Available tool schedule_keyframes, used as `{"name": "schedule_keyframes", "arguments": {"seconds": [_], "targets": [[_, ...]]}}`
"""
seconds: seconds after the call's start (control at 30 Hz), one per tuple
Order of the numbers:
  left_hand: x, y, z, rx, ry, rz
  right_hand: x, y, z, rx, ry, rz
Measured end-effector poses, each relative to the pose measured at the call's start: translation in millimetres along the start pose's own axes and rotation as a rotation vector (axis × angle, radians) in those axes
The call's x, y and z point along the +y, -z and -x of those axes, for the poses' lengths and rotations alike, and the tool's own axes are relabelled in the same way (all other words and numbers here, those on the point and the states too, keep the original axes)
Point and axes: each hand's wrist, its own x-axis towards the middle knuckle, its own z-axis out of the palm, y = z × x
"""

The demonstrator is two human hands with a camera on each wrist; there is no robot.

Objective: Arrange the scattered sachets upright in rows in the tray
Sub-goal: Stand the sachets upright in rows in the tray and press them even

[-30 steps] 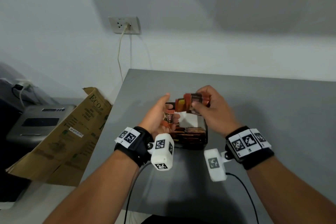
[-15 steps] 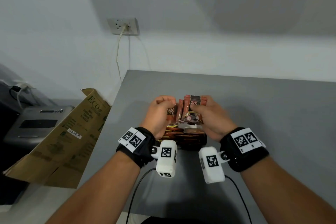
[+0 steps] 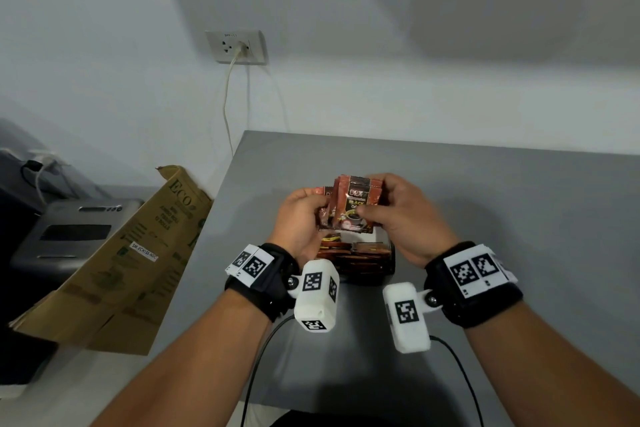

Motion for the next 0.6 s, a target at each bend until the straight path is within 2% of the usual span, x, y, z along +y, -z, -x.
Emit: {"name": "schedule_keyframes", "arguments": {"seconds": [0.17, 0.33, 0.4, 0.47, 0.53, 0.6], "targets": [[2.1, -2.2, 5.8, -0.216, 0.135, 0.096, -2.4, -3.6, -0.5, -0.007, 0.101, 0.362], [1.7, -2.2, 10.5, -0.369, 0.147, 0.099, 1.1, -9.2, 3.1, -0.056, 0.197, 0.776], [-0.2, 0.6, 10.6, -0.376, 0.151, 0.105, 3.0, -8.1, 2.9, -0.104, 0.184, 0.859], [-1.8, 3.8, 9.9, -0.366, 0.149, 0.111, 0.1, -5.8, 4.4, -0.144, 0.215, 0.845], [-2.4, 4.4, 8.4, -0.354, 0.127, 0.12, -6.6, -5.2, 8.1, -0.204, 0.296, 0.818], [-1.9, 3.6, 8.8, -0.361, 0.112, 0.148, -9.7, -7.1, 7.5, -0.287, 0.398, 0.923]]}}
